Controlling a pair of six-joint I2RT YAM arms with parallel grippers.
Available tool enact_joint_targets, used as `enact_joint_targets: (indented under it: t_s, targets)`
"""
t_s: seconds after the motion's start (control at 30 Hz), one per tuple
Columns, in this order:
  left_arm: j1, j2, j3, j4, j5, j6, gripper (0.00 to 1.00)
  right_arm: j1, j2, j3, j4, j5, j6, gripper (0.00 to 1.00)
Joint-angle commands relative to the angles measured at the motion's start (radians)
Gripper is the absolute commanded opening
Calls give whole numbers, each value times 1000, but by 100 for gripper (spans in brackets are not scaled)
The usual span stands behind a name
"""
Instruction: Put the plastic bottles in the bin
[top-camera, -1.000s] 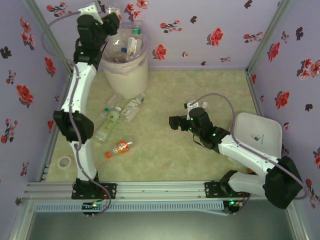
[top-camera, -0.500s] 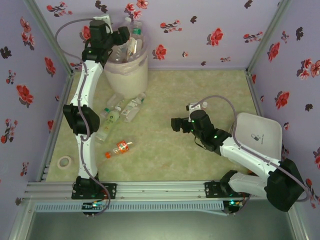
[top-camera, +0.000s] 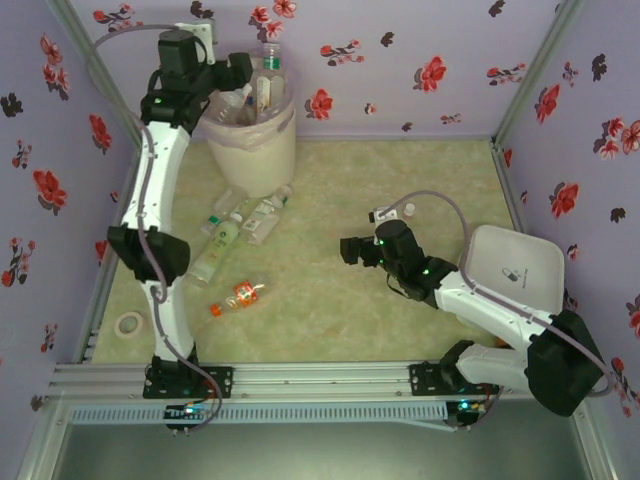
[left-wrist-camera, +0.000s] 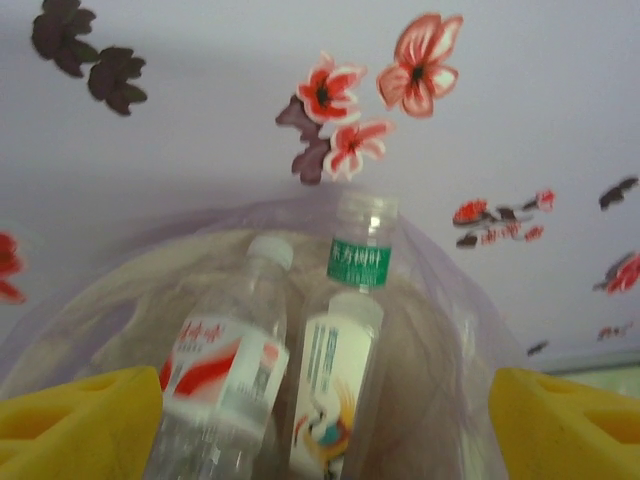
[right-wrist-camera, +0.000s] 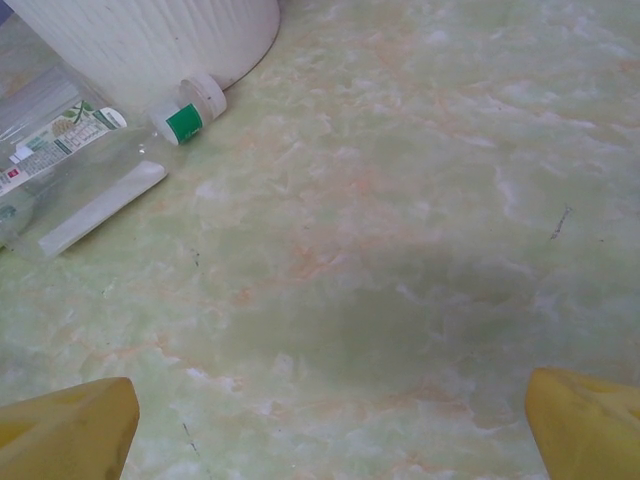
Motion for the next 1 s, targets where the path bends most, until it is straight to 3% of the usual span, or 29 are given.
enact_joint_targets:
  t_s: [0.0,0.2,0.4,0.6,0.8,0.97]
  targets:
    - [-2,-187,-200,-78,-30,66,87,5,23,28,18,47,18,99]
    - [34,-530,-695,-61,-35,23,90,-12,110,111,-36,30,100,99]
    - [45,-674,-1030,-100,30,-70,89,-49,191,175,-41,-24,140,99]
    - [-46,-634,-1208,48,41,-147,86,-66,221,175,-3,-8,217,99]
    - [-114,-512,-1249,116,-18,-128,97,-71,154,116,8,36,234,99]
    - [-134,-404,-1287,215,-47,-111,98,-87,117,104,-30,43,223,99]
